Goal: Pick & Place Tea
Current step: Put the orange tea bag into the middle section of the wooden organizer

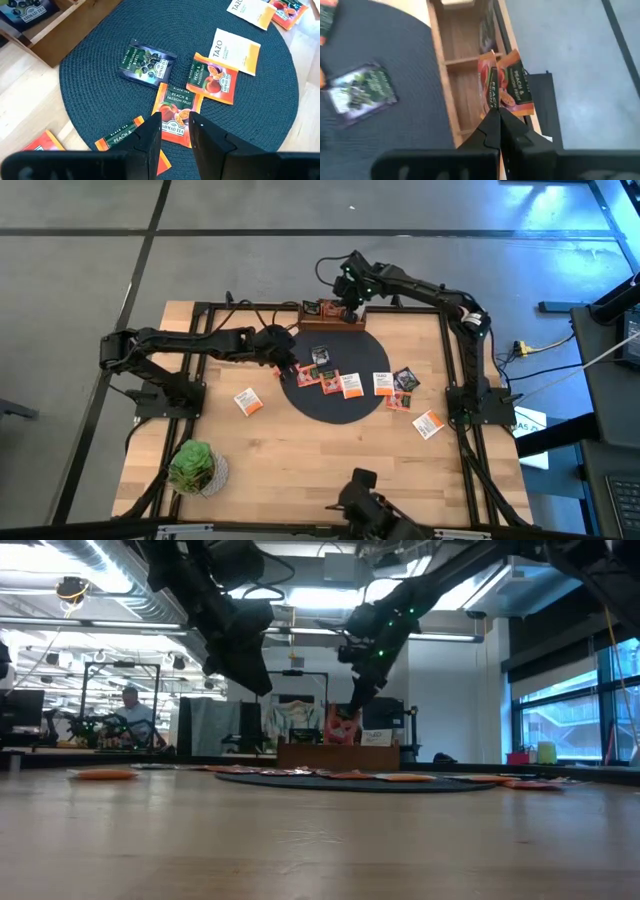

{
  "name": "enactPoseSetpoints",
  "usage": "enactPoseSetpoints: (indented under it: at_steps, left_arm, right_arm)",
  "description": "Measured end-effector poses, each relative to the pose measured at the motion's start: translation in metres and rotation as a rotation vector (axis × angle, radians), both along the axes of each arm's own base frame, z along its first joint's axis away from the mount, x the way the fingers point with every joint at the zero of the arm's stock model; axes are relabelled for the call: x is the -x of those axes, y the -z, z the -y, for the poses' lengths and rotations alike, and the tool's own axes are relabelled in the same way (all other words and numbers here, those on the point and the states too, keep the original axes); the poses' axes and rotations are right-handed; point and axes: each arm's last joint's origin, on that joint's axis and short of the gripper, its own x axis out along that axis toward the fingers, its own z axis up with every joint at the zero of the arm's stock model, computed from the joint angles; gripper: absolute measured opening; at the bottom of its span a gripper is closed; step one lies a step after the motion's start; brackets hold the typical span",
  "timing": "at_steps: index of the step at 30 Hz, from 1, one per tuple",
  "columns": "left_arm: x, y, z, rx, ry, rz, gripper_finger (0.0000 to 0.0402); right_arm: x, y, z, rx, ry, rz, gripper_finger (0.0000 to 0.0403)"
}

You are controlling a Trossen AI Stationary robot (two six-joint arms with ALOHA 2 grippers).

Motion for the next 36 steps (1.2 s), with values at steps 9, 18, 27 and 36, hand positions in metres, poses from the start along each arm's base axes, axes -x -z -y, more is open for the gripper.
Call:
enactPoseSetpoints:
  at_steps: [9, 18, 27, 36]
  left_arm:
    - [0.0, 0.0, 0.001, 0.006, -0.002, 0.003, 0.0095]
    - [0.0, 0.0, 0.001, 0.006, -0.002, 0.003, 0.0095]
    - [0.0, 0.0, 0.001, 0.006, -0.003, 0.002, 0.0095]
    - [0.0, 0.0, 0.001, 0.003, 0.001, 0.001, 0.0095]
  right_arm:
    - [-0.006, 0.019, 0.007, 0.056, -0.017, -0.059, 0.0006]
    - [-0.009, 0.018, 0.012, 0.176, -0.012, -0.088, 0.0007]
    - [-0.011, 0.017, 0.012, 0.199, -0.032, -0.076, 0.0023]
    - [-0.012, 0.017, 0.011, 0.224, -0.069, -0.087, 0.0056]
